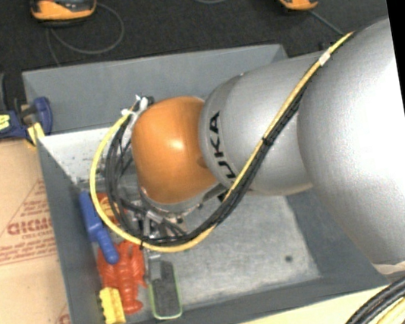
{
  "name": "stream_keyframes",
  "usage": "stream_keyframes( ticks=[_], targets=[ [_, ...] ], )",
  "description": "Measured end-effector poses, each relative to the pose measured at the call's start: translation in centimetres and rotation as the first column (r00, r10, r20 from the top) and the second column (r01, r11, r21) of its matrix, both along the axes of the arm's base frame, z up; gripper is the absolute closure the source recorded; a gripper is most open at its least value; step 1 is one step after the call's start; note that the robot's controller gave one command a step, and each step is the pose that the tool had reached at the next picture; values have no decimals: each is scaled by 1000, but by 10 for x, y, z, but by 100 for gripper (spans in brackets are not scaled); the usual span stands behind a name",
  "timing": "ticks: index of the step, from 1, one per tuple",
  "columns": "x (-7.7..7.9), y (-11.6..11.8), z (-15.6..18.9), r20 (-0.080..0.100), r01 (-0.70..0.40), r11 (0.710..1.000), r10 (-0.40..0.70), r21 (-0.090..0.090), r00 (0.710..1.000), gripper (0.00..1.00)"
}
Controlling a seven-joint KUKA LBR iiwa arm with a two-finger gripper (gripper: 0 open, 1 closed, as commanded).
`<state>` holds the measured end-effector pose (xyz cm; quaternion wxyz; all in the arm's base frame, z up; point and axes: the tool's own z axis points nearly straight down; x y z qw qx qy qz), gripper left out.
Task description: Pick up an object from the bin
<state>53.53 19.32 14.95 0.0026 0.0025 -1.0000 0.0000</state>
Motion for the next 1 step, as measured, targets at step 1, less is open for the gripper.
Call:
stream_keyframes(
  ticks=[1],
  targets=[
    [2, -1, 5, 7, 4, 1000, -4, 2, 1000, 0]
  ],
)
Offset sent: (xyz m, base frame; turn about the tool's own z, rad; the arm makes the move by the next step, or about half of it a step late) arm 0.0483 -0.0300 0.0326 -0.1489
